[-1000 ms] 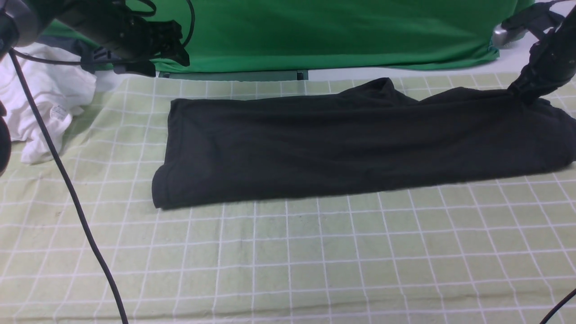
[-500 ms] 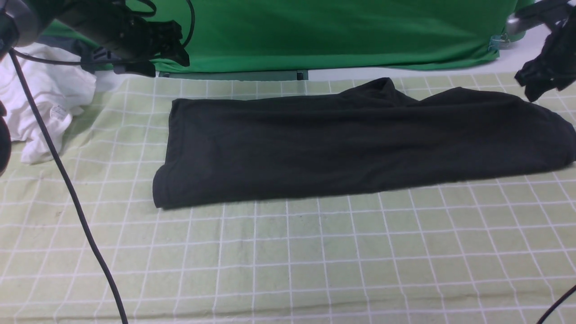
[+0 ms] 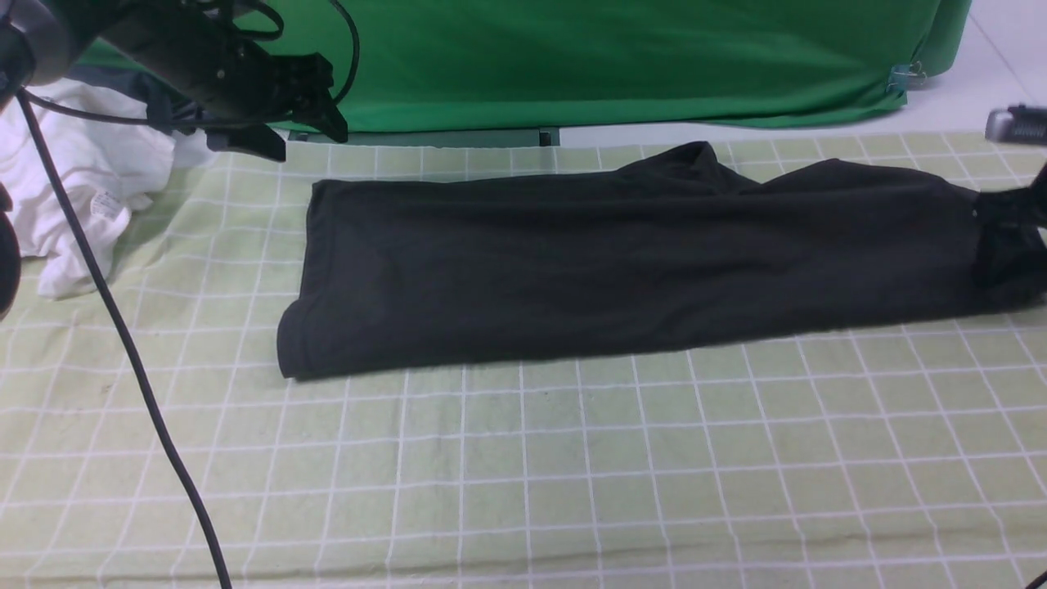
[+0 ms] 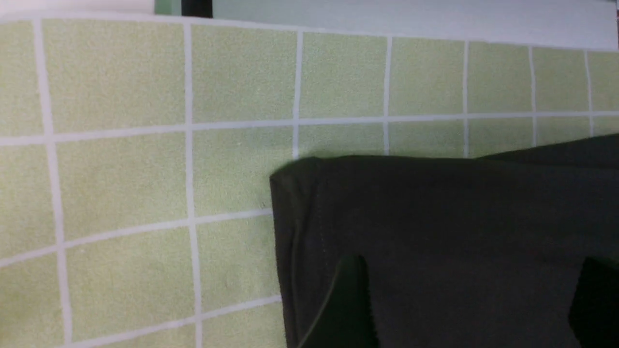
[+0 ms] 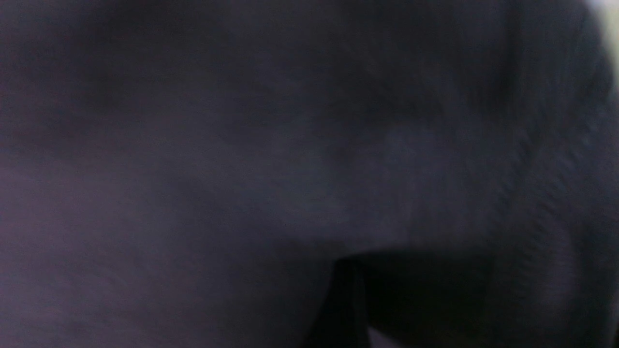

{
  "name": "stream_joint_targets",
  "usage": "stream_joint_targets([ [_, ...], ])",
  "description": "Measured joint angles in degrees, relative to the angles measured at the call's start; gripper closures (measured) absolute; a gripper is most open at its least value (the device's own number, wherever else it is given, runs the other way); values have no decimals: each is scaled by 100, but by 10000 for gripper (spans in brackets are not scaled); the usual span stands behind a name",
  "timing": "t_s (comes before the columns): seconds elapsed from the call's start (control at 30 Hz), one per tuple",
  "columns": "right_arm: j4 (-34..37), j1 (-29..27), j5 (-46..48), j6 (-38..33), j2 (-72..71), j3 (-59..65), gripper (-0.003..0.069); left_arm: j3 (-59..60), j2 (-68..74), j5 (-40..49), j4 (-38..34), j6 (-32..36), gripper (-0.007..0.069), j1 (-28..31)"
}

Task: Fold a long-sleeved shirt over a green coffee tablecloth.
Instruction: 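Pull the folded dark garment lengthwise by its ends to straighten it flat on the table, then fold the right end of the dark garment over onto its left end with the right gripper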

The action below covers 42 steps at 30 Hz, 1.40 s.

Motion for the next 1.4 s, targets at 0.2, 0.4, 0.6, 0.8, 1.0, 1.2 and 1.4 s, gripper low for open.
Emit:
stream_joint_targets([
  [0.2, 3, 31, -80, -330, 22, 28, 241, 0, 0, 349, -156, -331, 53, 0],
  [0.4, 44, 123, -141, -593, 22, 28, 607, 124, -243, 872, -89, -597, 73, 0],
  [0.6, 44, 123, -151, -626, 22, 28, 628, 1278, -1203, 861, 32, -713, 155, -74],
  [0.8, 44, 123, -164, -626, 22, 28, 629, 3211, -1757, 789, 520, -732, 206, -322],
  [1.0, 44, 123, -171, -621, 22, 23, 629, 4315, -1765, -64, 664, -918, 213, -356],
  [1.2, 48, 123, -171, -609, 22, 23, 629, 4540, -1776, -588, 762, -921, 206, -356],
  [1.4, 43, 139, -176, -603, 22, 23, 629, 4559, -1809, -717, 429, -770, 202, -377],
])
